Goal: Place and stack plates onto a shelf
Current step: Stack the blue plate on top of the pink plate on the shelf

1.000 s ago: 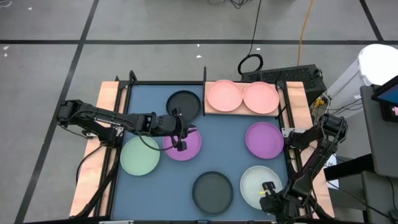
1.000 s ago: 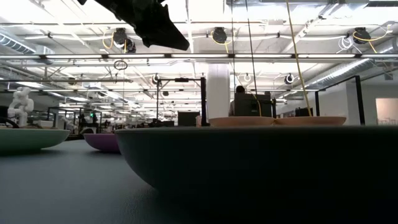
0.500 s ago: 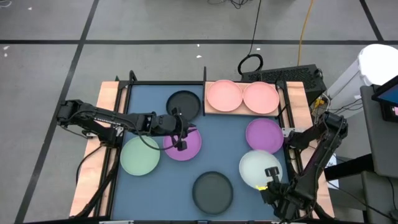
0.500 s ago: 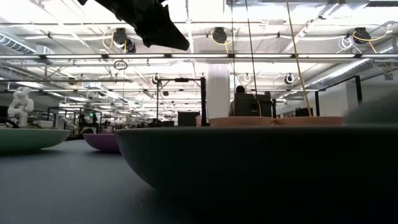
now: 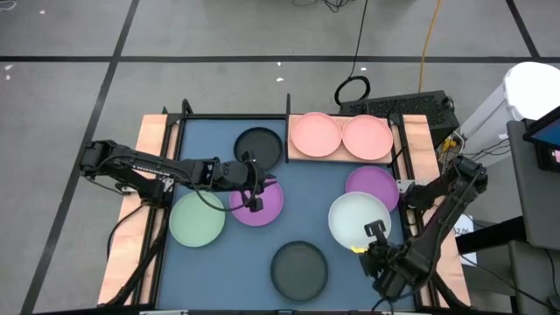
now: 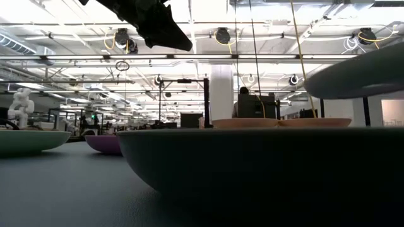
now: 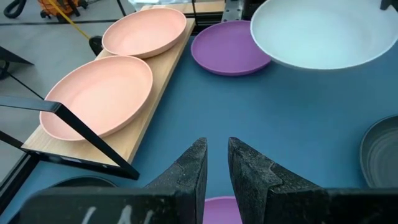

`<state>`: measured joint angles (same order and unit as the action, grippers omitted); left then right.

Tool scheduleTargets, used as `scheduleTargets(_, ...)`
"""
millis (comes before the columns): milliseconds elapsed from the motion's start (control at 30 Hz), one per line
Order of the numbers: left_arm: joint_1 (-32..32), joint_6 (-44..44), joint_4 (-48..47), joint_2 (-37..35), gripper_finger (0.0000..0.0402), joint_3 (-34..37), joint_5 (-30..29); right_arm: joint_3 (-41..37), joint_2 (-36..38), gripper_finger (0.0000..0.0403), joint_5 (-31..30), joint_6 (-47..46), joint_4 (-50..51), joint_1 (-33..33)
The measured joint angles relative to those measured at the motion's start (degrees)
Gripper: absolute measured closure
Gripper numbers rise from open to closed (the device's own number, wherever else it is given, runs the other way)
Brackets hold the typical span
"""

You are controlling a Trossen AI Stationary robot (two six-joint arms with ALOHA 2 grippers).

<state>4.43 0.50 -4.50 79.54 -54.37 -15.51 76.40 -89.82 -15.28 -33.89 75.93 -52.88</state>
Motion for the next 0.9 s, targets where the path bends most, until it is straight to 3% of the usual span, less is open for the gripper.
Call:
scheduleTargets(233, 0.0, -0.01, 0.02, 0.0, 0.033, 0.0, -0.01, 2.16, 0.02, 0.0403, -0.1, 5.22, 2.46, 3.39)
scheduleTargets(633, 0.0, -0.01, 0.25, -0.02, 0.033, 0.0, -0.02, 7.67, 0.49, 0.0403, -10.53, 15.54, 8.49, 8.19)
scheduleTargets(900, 0.17, 1.65, -0.1, -0.02, 0.033, 0.0, 0.01, 8.35, 2.03, 0.0403, -11.77, 18.41, 9.27, 13.29)
